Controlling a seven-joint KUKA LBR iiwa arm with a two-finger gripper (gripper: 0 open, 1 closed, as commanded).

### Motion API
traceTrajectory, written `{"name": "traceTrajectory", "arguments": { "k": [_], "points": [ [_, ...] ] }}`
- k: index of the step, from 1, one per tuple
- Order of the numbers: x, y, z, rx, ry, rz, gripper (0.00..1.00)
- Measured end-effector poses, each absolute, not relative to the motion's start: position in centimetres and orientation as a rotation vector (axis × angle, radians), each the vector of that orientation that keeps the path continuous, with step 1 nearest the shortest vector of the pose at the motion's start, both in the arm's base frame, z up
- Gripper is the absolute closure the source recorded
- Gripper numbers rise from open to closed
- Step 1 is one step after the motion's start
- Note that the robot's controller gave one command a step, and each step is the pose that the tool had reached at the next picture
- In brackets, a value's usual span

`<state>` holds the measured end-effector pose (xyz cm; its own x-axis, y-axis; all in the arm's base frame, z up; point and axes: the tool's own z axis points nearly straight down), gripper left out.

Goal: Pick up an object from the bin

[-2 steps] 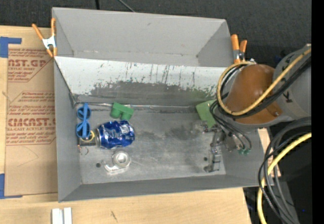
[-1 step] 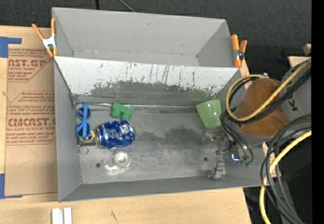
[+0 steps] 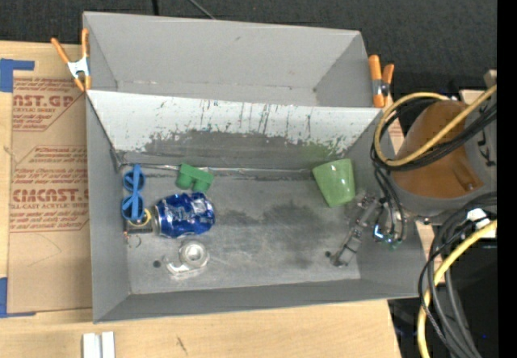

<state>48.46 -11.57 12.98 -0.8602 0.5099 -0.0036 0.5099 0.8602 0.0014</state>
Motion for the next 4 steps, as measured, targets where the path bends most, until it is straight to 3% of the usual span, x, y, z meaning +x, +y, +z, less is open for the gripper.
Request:
{"name": "traceTrajectory", "arguments": {
  "k": [1, 2, 3, 4],
  "points": [
    [57.3, -14.9, 7.5, 1.042, 2.974, 0.009, 0.00],
    [55.7, -11.0, 7.5, 1.380, 2.829, -0.011, 0.00],
    [55.5, -8.9, 10.7, 0.963, 2.989, -0.001, 0.00],
    [58.0, -5.4, 6.9, 1.230, 2.893, 0.002, 0.00]
  ]
}}
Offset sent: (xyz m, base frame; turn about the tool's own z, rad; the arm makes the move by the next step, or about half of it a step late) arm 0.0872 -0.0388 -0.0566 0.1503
